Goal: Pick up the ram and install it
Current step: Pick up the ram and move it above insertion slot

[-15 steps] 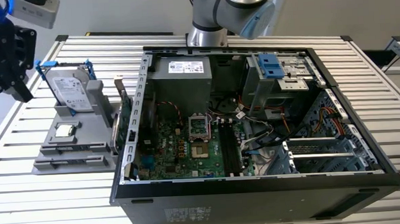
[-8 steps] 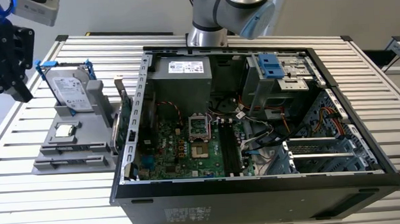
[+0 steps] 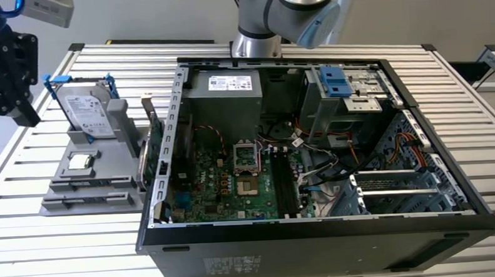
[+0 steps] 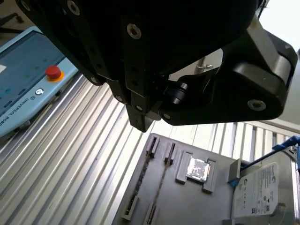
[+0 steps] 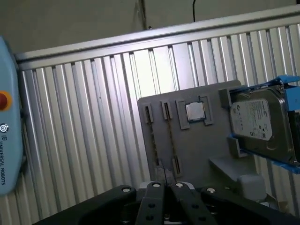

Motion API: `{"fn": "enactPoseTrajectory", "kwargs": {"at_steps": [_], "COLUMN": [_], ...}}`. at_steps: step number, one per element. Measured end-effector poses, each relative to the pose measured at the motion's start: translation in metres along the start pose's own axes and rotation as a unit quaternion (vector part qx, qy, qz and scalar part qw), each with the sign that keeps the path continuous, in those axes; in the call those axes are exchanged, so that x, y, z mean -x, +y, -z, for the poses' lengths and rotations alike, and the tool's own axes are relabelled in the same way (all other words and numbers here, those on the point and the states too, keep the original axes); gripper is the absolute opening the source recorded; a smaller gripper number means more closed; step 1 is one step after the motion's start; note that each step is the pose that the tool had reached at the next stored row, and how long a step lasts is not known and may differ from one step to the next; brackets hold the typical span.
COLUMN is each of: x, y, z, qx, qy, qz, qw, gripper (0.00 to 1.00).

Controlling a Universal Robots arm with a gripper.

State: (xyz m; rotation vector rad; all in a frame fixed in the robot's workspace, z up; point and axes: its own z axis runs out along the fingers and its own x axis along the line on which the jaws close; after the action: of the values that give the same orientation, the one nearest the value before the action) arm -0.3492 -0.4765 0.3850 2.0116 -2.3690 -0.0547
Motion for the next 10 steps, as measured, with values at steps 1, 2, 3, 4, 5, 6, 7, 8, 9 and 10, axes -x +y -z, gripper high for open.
{"fn": "enactPoseTrajectory", "kwargs": {"at_steps": [1, 2, 3, 4, 5, 6, 7, 8, 9, 10], "x": [0.0000, 0.0000, 0.0000, 0.0000, 0.0000, 0.0000, 0.0000, 0.0001, 0.0000, 0.0000], "y": [0.0000, 0.0000, 0.0000, 0.0000, 0.0000, 0.0000, 0.0000, 0.0000, 0.0000, 0.0000], "z": [0.0000, 0.0000, 0.0000, 0.0000, -0.0001, 0.0000, 0.0001, 0.0002, 0.0001, 0.0000], "qx": [-0.0002, -0.0006, -0.0010, -0.0017, -0.0024, -0.0033, -0.0042, -0.0054, -0.0065, -0.0074], "qy": [0.0003, 0.0006, 0.0008, 0.0010, 0.0012, 0.0014, 0.0017, 0.0019, 0.0019, 0.0021], "qz": [0.006, 0.014, 0.020, 0.027, 0.033, 0.040, 0.046, 0.053, 0.059, 0.065], "qw": [1.0000, 0.9999, 0.9998, 0.9996, 0.9994, 0.9992, 0.9989, 0.9986, 0.9982, 0.9979], "gripper": [0.00, 0.00, 0.00, 0.00, 0.00, 0.00, 0.00, 0.00, 0.00, 0.00]}}
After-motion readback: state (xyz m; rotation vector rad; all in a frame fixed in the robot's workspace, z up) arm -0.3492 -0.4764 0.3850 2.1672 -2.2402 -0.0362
